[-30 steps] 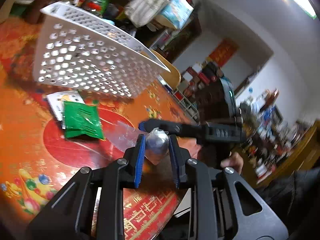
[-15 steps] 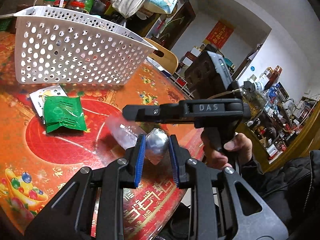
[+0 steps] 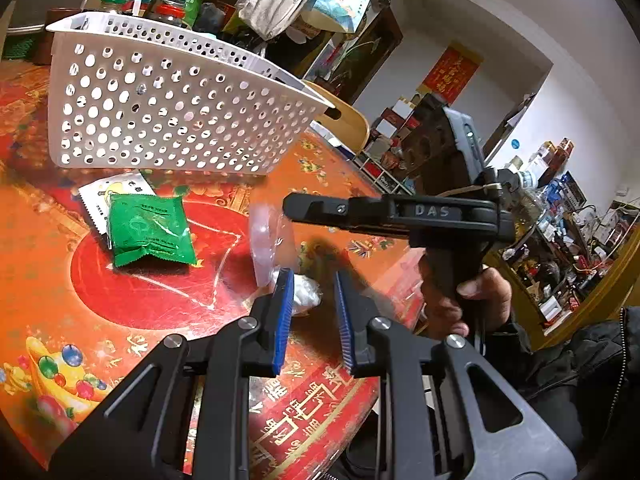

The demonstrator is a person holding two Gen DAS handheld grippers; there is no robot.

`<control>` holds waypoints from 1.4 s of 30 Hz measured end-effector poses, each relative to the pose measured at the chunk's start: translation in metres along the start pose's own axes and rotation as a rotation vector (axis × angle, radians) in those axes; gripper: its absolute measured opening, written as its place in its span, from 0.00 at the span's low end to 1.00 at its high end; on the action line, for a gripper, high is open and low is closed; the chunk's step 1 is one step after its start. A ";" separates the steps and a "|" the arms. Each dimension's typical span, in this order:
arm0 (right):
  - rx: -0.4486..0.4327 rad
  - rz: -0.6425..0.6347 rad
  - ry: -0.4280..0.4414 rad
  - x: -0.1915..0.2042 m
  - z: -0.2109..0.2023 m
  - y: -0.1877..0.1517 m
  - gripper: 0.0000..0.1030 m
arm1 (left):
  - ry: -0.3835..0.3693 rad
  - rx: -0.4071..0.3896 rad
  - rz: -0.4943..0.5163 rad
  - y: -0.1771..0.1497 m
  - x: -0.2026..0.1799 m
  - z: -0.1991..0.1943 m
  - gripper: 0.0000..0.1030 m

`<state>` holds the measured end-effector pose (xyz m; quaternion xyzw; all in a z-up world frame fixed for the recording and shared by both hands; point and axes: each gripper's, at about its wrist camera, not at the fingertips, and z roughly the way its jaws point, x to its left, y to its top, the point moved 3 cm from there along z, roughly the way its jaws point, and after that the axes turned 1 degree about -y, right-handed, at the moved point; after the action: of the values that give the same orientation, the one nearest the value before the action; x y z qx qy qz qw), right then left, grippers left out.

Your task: Organize soft objects

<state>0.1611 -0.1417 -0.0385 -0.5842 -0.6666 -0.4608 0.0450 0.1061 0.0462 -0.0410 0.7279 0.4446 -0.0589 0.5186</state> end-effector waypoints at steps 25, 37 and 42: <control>0.072 0.030 -0.094 -0.021 0.030 0.026 0.19 | 0.374 0.110 0.074 0.017 -0.018 0.053 0.82; 0.110 -0.001 -0.169 -0.016 0.071 0.037 0.50 | 0.412 0.165 0.023 0.024 0.004 0.091 0.82; 0.121 -0.013 -0.167 -0.017 0.075 0.038 0.36 | 0.433 0.172 0.013 0.029 0.015 0.111 0.82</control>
<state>0.2334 -0.1079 -0.0702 -0.6125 -0.6984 -0.3696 0.0217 0.1771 -0.0365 -0.0789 0.7680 0.5341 0.0643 0.3475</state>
